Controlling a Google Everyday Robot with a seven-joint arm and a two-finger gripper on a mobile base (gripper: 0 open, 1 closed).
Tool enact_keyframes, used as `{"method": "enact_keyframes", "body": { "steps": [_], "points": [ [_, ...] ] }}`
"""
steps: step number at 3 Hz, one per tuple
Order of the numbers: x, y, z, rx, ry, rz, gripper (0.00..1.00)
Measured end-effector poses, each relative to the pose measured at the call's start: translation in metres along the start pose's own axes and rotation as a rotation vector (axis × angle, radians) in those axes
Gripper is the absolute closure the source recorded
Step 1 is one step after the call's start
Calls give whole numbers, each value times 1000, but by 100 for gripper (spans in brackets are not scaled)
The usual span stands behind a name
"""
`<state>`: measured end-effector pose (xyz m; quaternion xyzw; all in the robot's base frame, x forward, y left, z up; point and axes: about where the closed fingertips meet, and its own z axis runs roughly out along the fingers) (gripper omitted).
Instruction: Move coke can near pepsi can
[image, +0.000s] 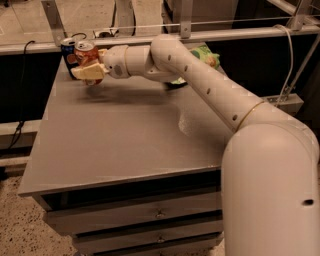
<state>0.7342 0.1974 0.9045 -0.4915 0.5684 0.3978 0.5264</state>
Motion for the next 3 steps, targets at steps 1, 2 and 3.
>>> {"method": "enact_keyframes", "body": {
  "steps": [1,2,3],
  "points": [
    [4,-22,11,32,41,-15,100],
    [14,-38,15,78,59,-7,84],
    [20,-48,15,125,53,10,60]
  ]
}}
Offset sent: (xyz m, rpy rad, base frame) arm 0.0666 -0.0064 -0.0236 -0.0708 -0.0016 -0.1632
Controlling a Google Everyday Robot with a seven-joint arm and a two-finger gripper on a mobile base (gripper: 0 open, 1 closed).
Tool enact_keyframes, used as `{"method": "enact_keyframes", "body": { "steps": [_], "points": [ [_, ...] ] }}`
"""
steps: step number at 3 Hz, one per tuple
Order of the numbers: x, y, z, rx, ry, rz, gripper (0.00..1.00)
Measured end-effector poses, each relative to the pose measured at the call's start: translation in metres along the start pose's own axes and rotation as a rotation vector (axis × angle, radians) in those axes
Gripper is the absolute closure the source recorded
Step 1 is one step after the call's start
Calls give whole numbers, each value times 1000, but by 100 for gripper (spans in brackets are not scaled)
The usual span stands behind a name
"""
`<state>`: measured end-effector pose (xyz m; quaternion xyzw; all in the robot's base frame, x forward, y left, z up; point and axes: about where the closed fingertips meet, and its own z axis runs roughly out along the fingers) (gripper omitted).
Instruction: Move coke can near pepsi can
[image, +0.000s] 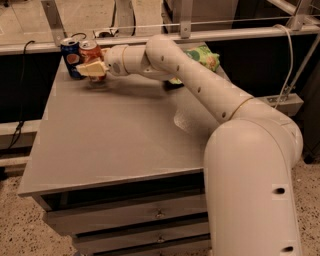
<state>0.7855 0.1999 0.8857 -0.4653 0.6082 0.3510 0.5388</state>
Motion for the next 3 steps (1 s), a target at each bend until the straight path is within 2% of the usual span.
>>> {"method": "enact_keyframes", "body": {
  "steps": [2,3],
  "points": [
    [11,-11,-4,35,-2,14,15],
    [13,-16,-12,49,-3,17,0]
  ]
}}
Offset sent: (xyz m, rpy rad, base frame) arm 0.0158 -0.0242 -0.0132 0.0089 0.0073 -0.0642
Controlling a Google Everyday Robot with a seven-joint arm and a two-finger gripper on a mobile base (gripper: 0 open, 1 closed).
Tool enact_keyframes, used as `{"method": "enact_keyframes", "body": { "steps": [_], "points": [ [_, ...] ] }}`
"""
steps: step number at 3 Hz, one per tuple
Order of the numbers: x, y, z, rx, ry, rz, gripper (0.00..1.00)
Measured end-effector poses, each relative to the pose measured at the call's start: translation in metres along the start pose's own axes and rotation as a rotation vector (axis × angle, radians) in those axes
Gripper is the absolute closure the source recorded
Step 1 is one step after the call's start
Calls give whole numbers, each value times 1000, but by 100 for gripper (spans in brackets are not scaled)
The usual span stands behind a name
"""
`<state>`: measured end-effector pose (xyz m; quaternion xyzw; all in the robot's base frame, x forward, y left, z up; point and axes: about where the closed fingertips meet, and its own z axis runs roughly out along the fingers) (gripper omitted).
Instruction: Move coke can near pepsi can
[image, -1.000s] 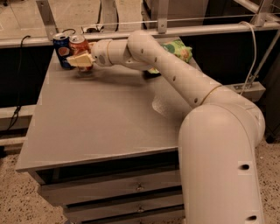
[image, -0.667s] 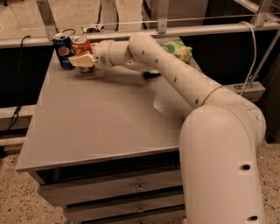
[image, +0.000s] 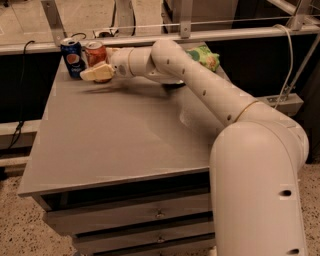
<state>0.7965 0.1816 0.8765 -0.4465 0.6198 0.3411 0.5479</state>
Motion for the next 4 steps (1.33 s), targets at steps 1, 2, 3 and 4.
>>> {"method": "enact_keyframes", "body": {
  "steps": [1,2,3,4],
  "points": [
    [-2,-3,-13,11,-7,0,0],
    [-7,-2,-38,9,-15,9,0],
    [-26,5,-89,-1,-35,-2,0],
    [-56,13,-163,-10,-45,-62,0]
  ]
}}
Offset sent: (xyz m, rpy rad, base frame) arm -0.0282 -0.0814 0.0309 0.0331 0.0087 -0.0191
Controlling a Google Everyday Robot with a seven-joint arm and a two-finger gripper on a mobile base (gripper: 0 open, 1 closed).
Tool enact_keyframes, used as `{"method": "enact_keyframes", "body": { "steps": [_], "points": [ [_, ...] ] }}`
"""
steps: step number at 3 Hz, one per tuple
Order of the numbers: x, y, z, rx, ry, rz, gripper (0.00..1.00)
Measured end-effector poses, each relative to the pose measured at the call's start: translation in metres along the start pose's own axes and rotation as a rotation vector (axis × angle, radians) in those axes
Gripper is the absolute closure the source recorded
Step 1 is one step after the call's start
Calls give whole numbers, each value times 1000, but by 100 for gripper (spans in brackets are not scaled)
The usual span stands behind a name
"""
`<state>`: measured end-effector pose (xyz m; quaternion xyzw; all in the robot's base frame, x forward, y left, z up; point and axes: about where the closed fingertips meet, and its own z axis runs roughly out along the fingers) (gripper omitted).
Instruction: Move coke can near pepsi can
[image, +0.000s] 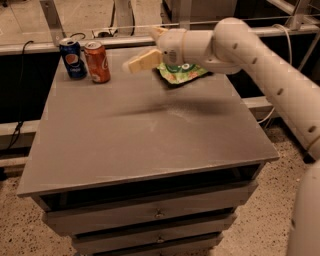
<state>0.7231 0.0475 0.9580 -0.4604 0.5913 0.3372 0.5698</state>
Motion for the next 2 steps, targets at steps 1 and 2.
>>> {"method": "enact_keyframes", "body": {
  "steps": [1,2],
  "points": [
    [-14,16,-79,-5,31,-33,0],
    [-13,19,-94,-6,38,-33,0]
  ]
}}
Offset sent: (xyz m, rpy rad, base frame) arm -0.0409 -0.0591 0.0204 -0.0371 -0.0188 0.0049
